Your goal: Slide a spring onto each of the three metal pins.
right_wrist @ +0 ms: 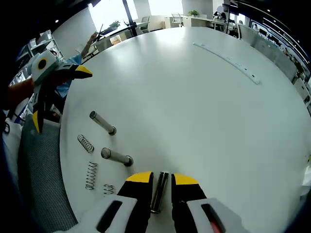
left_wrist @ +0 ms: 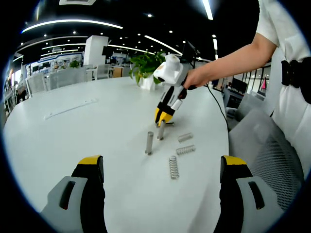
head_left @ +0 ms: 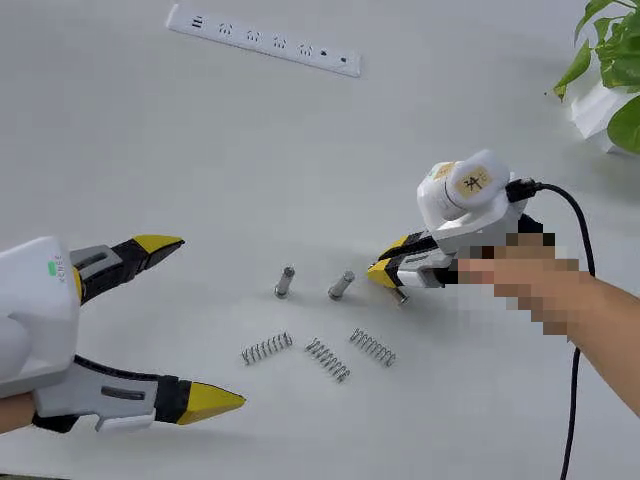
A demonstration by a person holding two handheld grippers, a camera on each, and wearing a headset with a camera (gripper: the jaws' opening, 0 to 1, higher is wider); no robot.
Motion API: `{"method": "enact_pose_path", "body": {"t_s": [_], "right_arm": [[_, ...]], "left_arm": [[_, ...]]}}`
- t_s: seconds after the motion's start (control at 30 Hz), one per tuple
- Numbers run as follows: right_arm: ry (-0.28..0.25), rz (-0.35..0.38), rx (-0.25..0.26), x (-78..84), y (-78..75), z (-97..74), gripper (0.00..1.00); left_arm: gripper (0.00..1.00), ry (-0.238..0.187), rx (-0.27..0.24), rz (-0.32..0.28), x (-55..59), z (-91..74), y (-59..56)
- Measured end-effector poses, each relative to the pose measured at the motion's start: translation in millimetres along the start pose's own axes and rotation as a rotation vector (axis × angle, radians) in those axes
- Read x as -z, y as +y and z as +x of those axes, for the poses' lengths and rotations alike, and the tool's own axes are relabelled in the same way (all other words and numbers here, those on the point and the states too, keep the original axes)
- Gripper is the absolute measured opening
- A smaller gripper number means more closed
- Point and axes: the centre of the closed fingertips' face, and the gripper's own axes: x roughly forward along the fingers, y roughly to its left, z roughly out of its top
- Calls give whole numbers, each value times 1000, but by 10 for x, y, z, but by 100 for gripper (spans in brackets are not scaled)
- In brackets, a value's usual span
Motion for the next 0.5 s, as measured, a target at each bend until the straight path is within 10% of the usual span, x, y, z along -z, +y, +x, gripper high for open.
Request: {"method": "enact_pose_path", "body": {"t_s": [0.5], "right_arm": [[24, 9, -2, 27, -7, 58, 7]], "left_arm": [[99, 2, 4, -5, 13, -3, -3]]}}
